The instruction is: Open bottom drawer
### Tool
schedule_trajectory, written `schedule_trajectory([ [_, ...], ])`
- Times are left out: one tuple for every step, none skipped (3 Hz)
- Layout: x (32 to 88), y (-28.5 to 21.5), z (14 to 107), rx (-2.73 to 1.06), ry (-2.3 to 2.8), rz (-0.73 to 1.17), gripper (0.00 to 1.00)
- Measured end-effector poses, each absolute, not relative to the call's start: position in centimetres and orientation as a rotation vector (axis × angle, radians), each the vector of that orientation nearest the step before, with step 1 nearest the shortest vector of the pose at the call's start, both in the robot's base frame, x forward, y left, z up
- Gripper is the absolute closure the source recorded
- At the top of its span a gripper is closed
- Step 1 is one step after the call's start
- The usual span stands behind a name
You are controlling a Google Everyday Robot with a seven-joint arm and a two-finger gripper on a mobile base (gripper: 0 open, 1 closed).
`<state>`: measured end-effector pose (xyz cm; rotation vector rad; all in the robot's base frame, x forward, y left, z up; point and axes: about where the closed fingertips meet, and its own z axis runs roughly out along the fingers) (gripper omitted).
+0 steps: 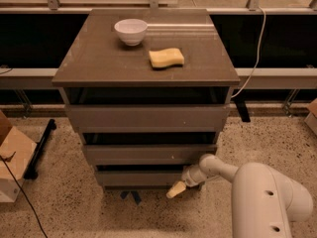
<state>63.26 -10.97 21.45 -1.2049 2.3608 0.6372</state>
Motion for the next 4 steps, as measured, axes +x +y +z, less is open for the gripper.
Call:
schedule_trajectory([
  [63.5,-11.0,21.1,-1.202,2.358,0.630,0.00],
  [64.2,-11.1,20.0,-1.197,2.357,0.634,0.16],
  [64.3,-11.2,19.9,-1.196,2.360,0.633,0.39],
  [64.3,-11.2,20.0,-1.196,2.360,0.633,0.63],
])
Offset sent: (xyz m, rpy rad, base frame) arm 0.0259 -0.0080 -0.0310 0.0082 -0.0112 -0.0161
